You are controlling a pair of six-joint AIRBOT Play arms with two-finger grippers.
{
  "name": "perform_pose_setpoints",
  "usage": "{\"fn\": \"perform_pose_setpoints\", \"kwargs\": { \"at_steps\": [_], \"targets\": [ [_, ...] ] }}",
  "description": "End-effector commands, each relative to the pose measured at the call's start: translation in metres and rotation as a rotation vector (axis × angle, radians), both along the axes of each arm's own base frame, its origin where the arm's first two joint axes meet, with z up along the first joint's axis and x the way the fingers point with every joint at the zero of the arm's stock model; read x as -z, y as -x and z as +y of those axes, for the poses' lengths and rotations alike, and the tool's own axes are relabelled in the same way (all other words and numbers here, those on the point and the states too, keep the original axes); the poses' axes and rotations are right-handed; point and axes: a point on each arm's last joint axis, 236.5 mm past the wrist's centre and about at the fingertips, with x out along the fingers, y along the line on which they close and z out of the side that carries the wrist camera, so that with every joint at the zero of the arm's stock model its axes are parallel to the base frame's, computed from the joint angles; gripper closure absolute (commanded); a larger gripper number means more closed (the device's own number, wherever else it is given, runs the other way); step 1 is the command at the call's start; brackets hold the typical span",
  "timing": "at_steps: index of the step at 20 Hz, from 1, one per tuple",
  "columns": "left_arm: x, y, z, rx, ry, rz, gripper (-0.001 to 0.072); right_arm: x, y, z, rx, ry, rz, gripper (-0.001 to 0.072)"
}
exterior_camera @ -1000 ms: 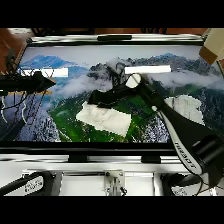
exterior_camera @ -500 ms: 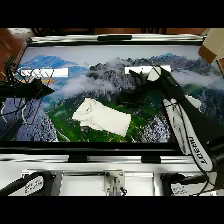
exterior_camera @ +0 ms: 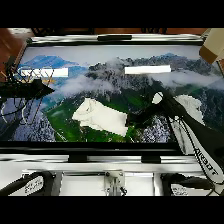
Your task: Fold the shirts.
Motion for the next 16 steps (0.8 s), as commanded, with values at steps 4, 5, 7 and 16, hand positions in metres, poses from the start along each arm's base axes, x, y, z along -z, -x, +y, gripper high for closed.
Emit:
{"fn": "perform_pose_setpoints", "kwargs": {
  "at_steps": [4, 5, 7, 16],
  "targets": [
    [-0.001, -0.001, 0.0, -0.006, 0.001, -0.003, 0.0672, 0.016, -0.016, 0.044, 0.112, -0.14, -0.024, 0.009],
    [-0.001, -0.001, 0.0, -0.006, 0.0, -0.003, 0.0671, 0.012, -0.018, 0.054, 0.116, -0.192, -0.026, 0.0172],
    [-0.001, -0.001, 0.0, -0.006, 0.001, -0.003, 0.0672, 0.0, -0.028, 0.064, 0.125, -0.254, -0.063, 0.0513],
    [0.0, 0.002, -0.001, 0.004, 0.003, 0.007, 0.0672, -0.172, -0.138, -0.093, 0.281, -0.204, -0.486, 0.0652]
  ]
}}
